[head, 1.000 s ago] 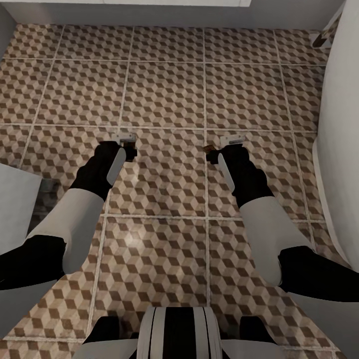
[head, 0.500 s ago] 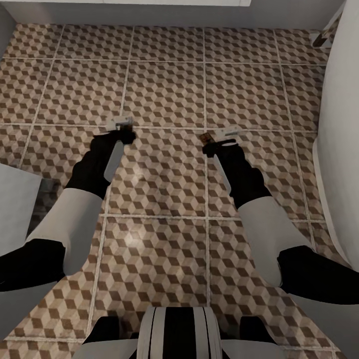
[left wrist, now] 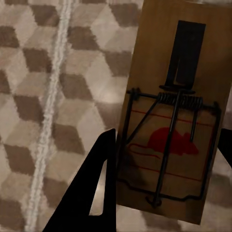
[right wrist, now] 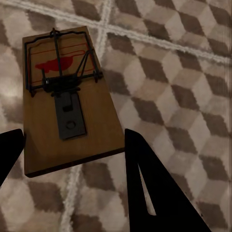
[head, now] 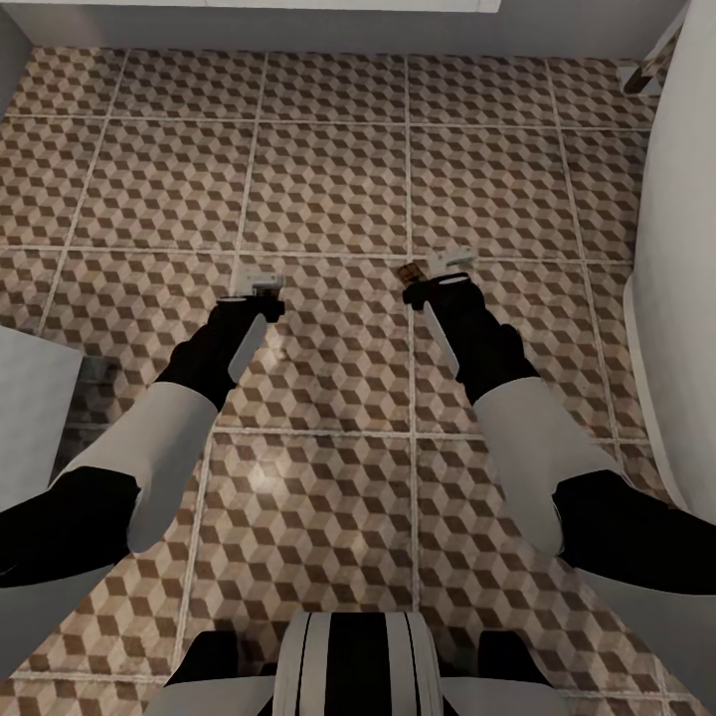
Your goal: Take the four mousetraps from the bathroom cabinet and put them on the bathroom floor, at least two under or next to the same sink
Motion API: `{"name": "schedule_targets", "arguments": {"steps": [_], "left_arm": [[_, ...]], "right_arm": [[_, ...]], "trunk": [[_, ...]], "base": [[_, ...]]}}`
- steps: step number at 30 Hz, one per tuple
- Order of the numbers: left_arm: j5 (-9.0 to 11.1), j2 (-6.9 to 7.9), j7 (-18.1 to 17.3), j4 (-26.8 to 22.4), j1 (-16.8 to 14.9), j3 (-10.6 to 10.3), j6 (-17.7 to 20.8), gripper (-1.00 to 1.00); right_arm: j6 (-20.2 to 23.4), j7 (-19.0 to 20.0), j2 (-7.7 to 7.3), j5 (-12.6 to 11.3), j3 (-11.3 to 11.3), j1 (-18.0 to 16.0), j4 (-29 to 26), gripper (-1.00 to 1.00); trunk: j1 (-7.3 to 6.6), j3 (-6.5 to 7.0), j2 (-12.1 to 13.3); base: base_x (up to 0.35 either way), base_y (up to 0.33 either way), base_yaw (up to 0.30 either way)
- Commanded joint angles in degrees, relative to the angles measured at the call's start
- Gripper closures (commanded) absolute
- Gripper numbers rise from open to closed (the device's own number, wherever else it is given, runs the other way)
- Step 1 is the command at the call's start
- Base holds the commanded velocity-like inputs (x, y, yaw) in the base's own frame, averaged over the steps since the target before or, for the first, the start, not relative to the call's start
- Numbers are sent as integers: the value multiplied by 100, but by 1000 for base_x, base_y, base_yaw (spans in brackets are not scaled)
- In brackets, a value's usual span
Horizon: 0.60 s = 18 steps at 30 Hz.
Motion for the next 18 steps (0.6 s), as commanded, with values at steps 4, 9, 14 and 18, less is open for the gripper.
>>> {"name": "schedule_targets", "arguments": {"steps": [4,9,14,18], "left_arm": [[47,3,87,-155,-3,-68,-367,100],[42,9,112,-202,-3,-76,-465,100],[41,10,130,-220,-3,-77,-469,100],[40,11,140,-227,-3,-78,-462,100]], "right_arm": [[40,-17,0,35,11,-40,-24,100],[40,-13,0,35,11,-45,-38,100],[40,-8,0,28,11,-46,-42,100],[40,-3,0,27,11,-44,-67,100]], "trunk": [[-1,-3,-1],[-1,-3,-1],[-1,-3,-1],[-1,-3,-1]], "base": [[0,0,0],[0,0,0],[0,0,0],[0,0,0]]}}
